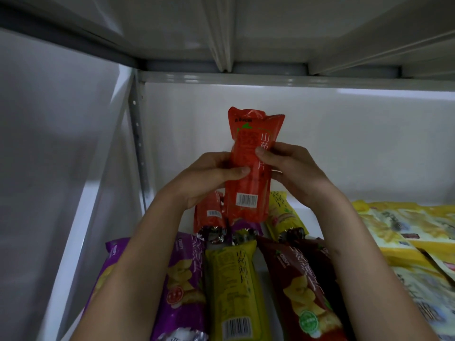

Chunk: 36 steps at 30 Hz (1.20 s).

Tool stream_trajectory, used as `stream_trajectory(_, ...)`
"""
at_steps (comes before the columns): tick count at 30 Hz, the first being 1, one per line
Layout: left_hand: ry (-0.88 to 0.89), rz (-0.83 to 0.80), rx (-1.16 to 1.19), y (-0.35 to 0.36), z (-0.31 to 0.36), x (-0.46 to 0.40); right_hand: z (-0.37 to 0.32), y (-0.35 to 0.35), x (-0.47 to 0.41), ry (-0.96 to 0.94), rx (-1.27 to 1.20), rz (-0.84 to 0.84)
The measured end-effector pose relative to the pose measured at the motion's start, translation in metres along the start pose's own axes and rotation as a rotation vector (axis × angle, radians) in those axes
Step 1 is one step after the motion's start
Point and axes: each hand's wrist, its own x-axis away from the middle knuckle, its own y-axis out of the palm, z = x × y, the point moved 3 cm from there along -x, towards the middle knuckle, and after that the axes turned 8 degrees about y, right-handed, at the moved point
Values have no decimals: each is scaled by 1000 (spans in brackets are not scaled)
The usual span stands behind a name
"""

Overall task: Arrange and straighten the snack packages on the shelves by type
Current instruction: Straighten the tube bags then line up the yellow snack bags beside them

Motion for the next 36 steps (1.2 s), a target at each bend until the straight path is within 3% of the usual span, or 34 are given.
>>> stream_trajectory(5, 58, 96, -43, -2, 2, -1, 2, -2, 2, 51, 32, -70)
stream_trajectory(12, -24, -27, 32, 0, -3, 3, 0, -6, 3, -3, 12, 21)
stream_trajectory(21, -9, 8, -10, -5, -6, 1, 8, -9, 1, 63, 97, -151)
stream_trajectory(30, -34, -57, 9, -2, -6, 4, 10, -9, 1, 43, 152, -91)
stream_trajectory(36, 0, 13, -16, -2, -7, 1, 9, -6, 5, 62, 187, -180)
